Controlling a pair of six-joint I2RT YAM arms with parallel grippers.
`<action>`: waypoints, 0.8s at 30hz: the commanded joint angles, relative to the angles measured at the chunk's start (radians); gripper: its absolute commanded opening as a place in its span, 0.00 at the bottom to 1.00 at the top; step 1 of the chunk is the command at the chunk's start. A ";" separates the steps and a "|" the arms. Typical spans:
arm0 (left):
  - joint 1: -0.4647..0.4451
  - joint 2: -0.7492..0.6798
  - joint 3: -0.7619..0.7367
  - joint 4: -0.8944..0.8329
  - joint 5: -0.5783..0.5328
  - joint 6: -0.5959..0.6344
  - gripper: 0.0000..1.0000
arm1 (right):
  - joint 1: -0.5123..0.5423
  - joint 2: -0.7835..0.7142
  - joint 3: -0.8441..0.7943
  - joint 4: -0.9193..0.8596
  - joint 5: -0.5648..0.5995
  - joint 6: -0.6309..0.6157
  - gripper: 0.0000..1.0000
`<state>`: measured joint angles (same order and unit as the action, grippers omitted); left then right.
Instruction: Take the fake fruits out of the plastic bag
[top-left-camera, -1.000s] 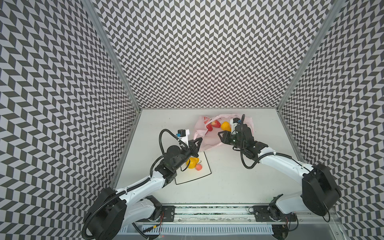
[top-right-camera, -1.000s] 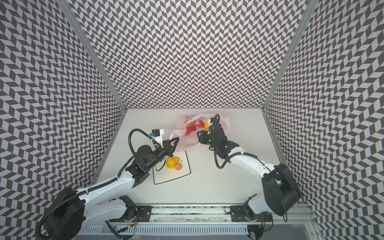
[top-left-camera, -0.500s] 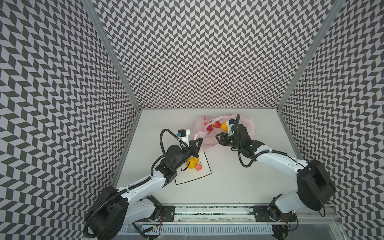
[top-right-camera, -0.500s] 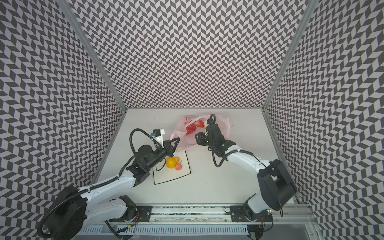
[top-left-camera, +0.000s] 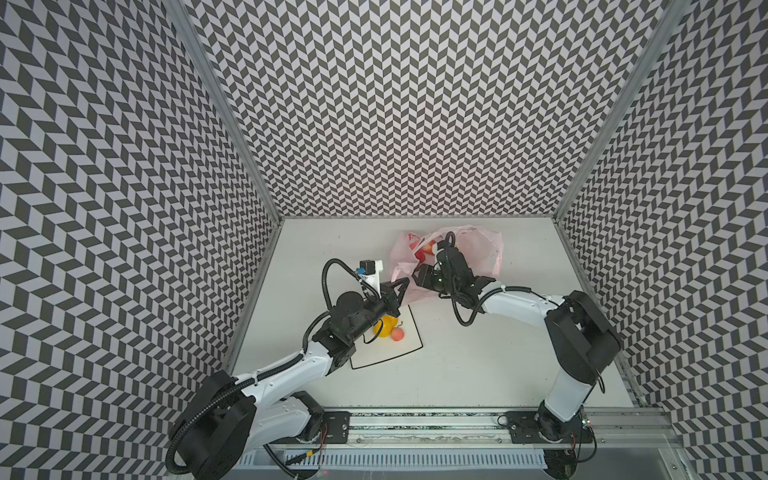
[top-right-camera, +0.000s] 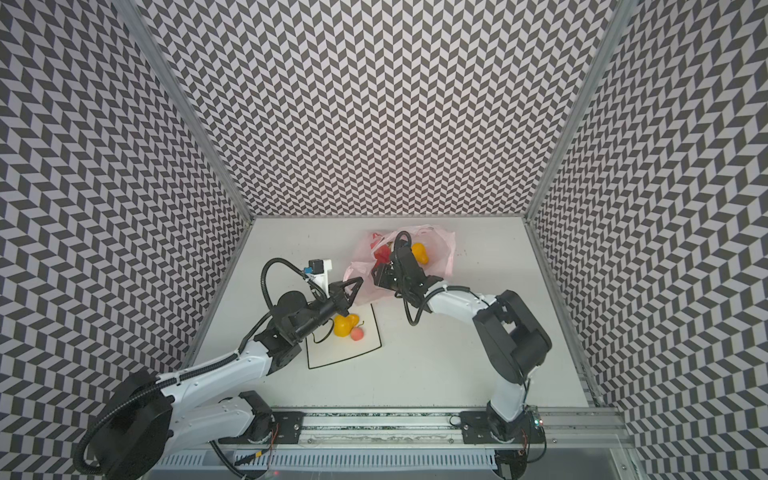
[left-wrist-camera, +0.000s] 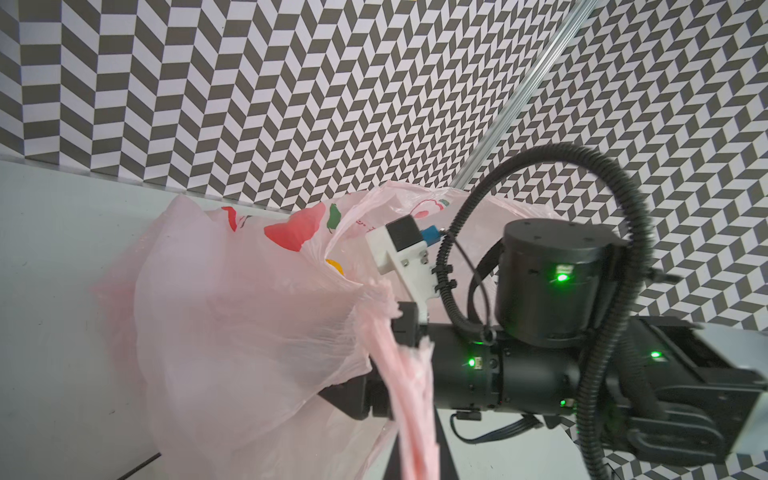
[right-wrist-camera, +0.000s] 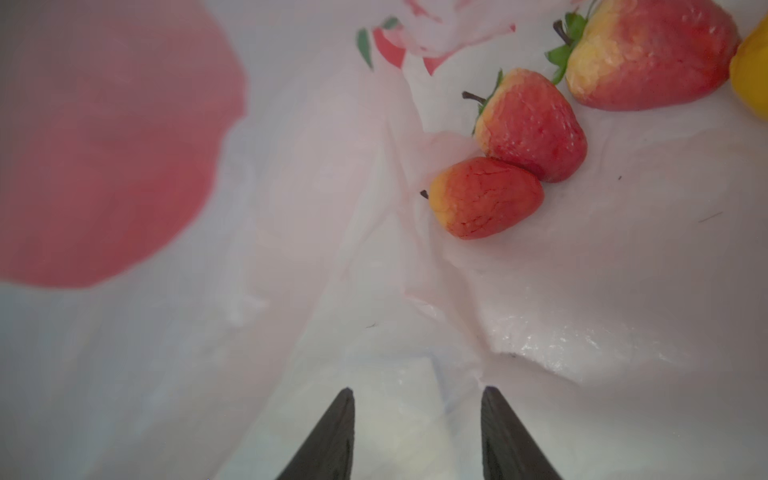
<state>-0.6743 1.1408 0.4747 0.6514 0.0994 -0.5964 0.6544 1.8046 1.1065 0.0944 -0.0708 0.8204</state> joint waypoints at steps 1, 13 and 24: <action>-0.007 -0.012 0.004 0.038 0.007 -0.011 0.00 | 0.008 0.058 0.047 0.105 0.024 0.137 0.52; -0.009 -0.037 0.004 0.022 0.032 -0.009 0.00 | 0.009 0.232 0.149 0.212 -0.013 0.436 0.64; -0.008 -0.075 0.008 -0.025 0.071 0.022 0.00 | 0.011 0.350 0.212 0.231 0.035 0.592 0.88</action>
<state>-0.6750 1.0874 0.4747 0.6403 0.1452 -0.5922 0.6590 2.1223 1.2922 0.2722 -0.0635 1.3224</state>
